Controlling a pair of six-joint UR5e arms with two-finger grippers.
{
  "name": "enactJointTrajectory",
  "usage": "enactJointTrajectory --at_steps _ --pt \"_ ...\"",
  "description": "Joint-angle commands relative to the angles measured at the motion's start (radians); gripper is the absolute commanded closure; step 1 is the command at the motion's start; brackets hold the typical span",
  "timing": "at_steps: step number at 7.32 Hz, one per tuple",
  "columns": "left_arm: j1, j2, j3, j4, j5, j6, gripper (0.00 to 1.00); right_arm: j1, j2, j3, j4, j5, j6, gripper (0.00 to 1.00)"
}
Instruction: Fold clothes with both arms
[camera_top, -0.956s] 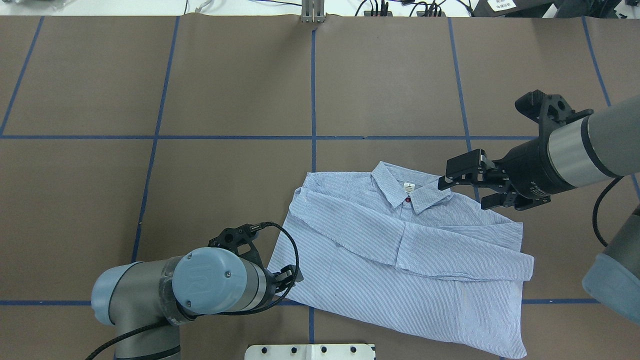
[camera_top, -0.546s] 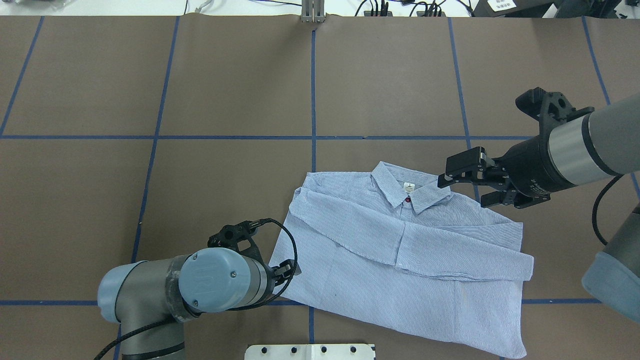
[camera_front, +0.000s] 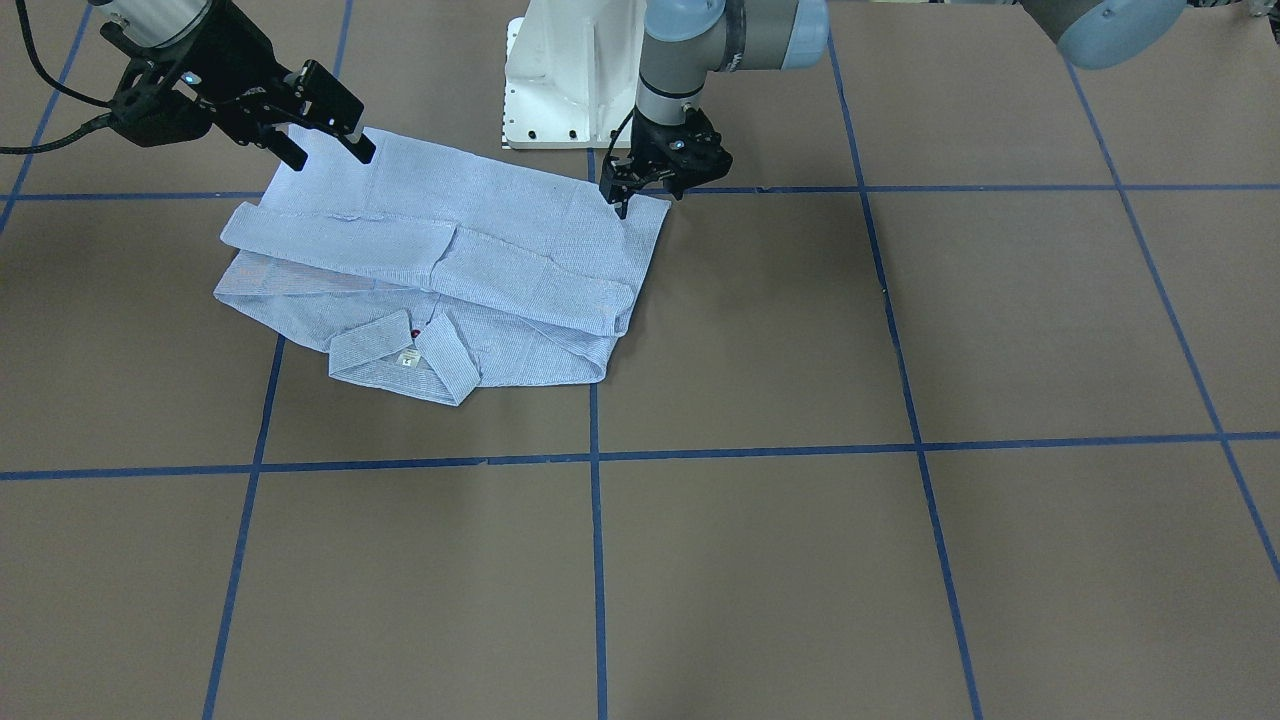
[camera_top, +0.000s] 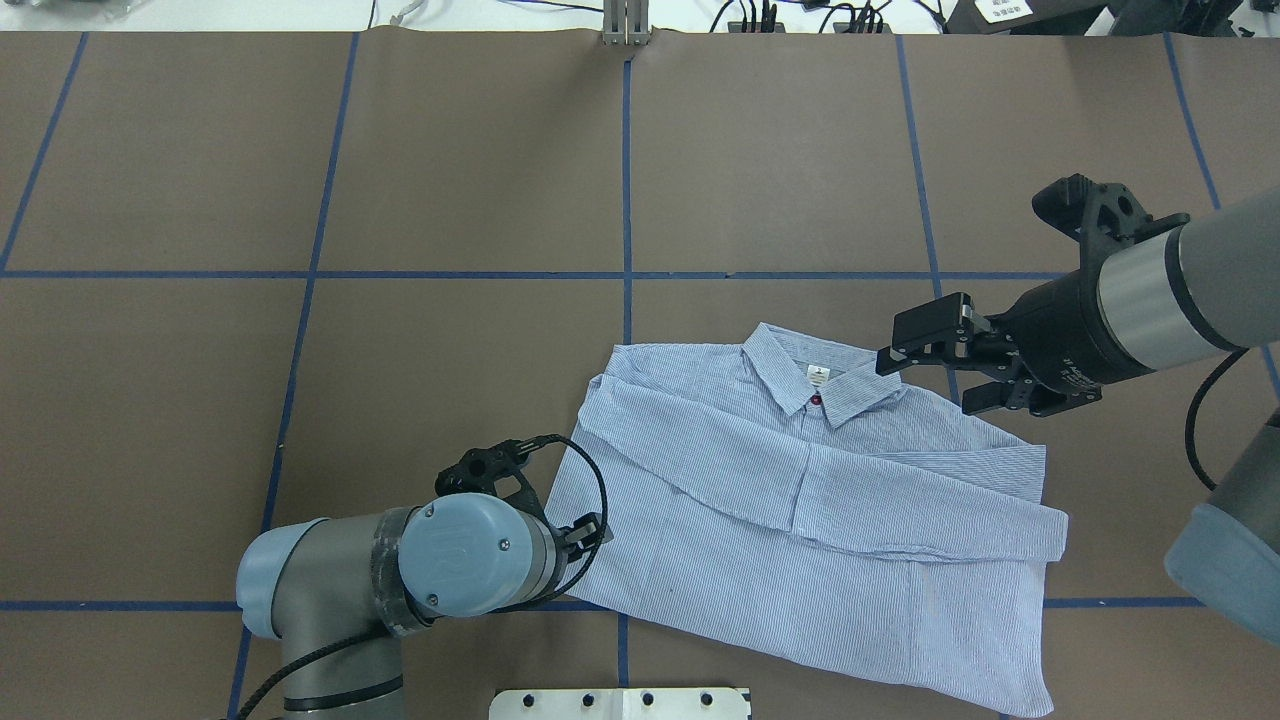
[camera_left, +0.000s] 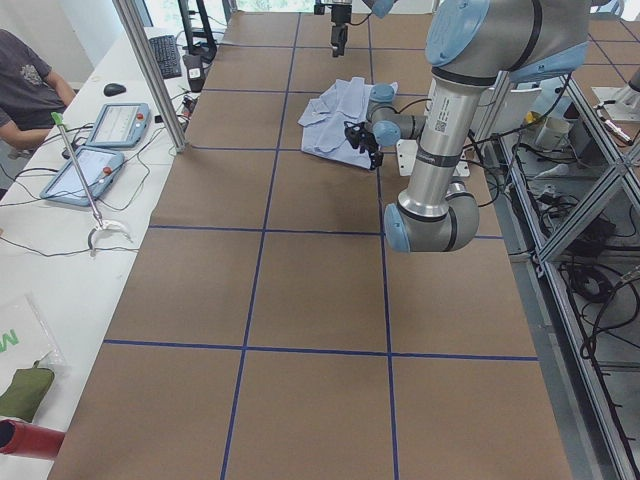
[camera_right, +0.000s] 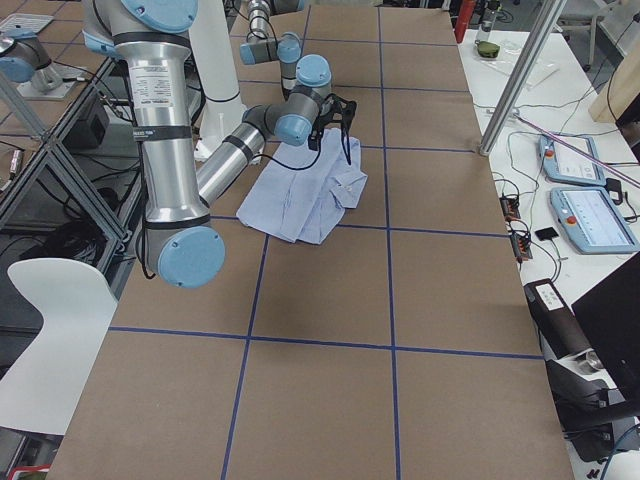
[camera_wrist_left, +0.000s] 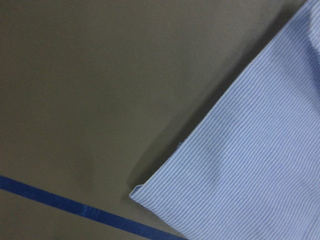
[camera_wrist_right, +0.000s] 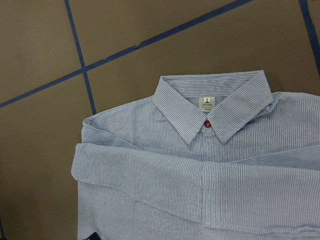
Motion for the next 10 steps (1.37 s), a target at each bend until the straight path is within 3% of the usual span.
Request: enactJointTrajectory --at_steps 1,7,8,10 --pt "0.000 -0.007 0.014 0.001 0.000 -0.013 0.10 0.000 0.000 0.000 0.000 0.000 0.002 0.00" --pt "-0.003 0.004 0.009 0.011 -0.004 -0.015 0.15 0.000 0.001 0.000 0.000 0.000 0.000 0.00" --pt "-0.003 0.005 0.009 0.011 -0.006 -0.016 0.26 0.000 0.001 -0.002 0.000 0.000 0.000 0.00" --pt "-0.005 0.004 0.000 0.012 -0.009 -0.016 0.79 0.000 0.001 -0.002 0.000 0.000 0.000 0.00"
